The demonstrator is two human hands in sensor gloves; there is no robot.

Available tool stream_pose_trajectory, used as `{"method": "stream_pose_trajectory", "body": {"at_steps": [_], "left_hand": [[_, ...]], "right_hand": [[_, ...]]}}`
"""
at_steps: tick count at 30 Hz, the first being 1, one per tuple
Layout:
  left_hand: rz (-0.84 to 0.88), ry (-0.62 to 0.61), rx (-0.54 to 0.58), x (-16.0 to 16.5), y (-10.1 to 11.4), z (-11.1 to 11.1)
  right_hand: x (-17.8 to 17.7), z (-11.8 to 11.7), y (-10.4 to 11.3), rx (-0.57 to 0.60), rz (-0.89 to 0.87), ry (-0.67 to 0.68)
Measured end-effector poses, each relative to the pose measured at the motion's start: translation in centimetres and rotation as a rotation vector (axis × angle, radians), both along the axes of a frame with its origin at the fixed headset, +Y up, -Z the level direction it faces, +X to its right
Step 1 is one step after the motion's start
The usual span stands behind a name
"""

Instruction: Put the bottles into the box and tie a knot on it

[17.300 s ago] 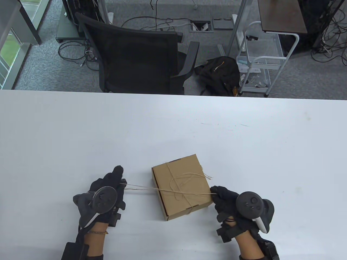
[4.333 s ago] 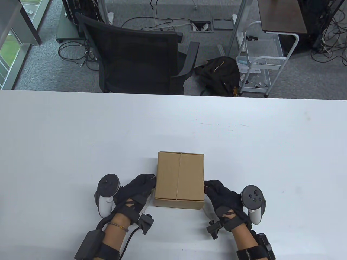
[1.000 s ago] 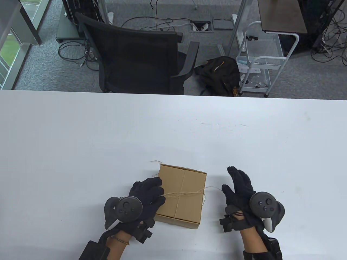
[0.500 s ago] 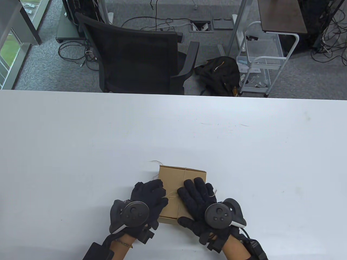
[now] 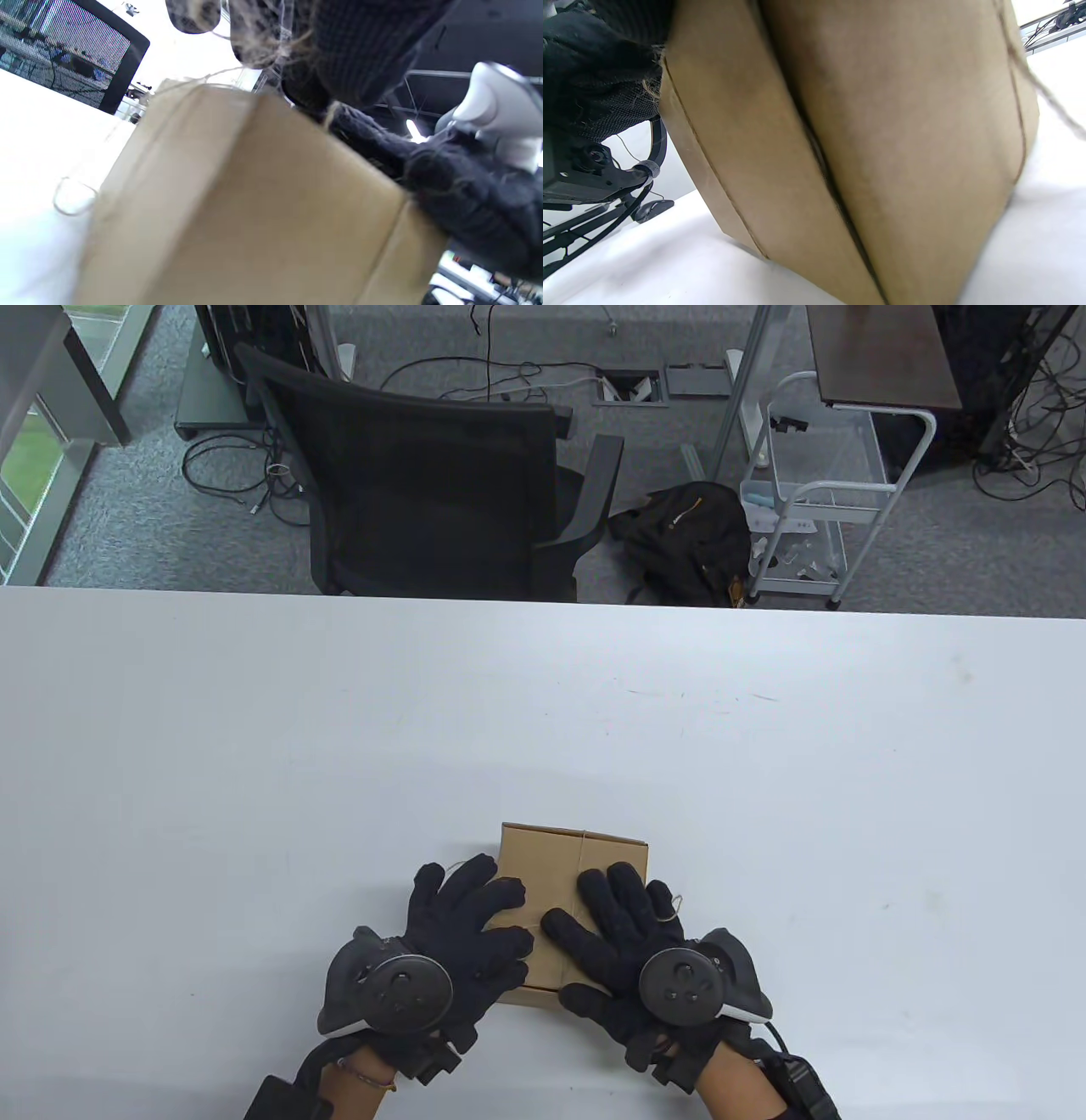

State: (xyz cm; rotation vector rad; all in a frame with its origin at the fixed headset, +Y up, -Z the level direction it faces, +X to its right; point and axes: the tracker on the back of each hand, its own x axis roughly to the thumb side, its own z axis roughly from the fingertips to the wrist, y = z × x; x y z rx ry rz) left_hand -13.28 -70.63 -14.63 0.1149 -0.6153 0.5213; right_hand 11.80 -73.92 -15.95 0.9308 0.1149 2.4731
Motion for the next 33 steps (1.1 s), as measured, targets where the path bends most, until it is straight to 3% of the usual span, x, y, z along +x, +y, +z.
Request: {"method": "stream_pose_trajectory", "body": {"at_steps": [2, 4, 6, 8, 11, 14, 19, 22, 26, 33], "left_hand": [[0.035, -0.025, -0.046, -0.7, -0.2, -0.4], [0.128, 0.060, -0.025, -1.9, -0.2, -0.8], [0.167, 0.061, -0.050, -2.5, -0.3, -1.1], [0.215, 0.165, -0.044, -3.3, -0.3, -1.2], [0.158, 0.269, 0.000, -3.1, 0.1, -1.1], [0.042, 0.298, 0.022, -2.2, 0.5, -0.9], [0.073, 0.189, -0.023, 0.2, -0.2, -0.8], [-0.073, 0.213, -0.029, 1.4, -0.7, -1.0], [0.006, 0.206, -0.117, 1.9, -0.8, -1.3], [-0.082, 0.174, -0.044, 2.8, -1.0, -0.8]], "right_hand": [[0.0, 0.0, 0.0, 0.002, -0.002, 0.000], [0.0, 0.0, 0.0, 0.001, -0.003, 0.004], [0.0, 0.0, -0.1, 0.002, -0.006, 0.006], [0.0, 0.0, 0.0, -0.008, -0.010, 0.009], [0.0, -0.1, 0.0, -0.010, -0.017, 0.023], [0.0, -0.2, 0.0, -0.011, -0.021, 0.032], [0.1, -0.3, -0.1, -0.010, -0.035, 0.056], [0.1, -0.4, -0.1, -0.015, -0.041, 0.064], [-0.1, -0.3, 0.0, -0.001, -0.045, 0.073], [-0.3, 0.0, 0.3, 0.041, -0.051, 0.137]]}}
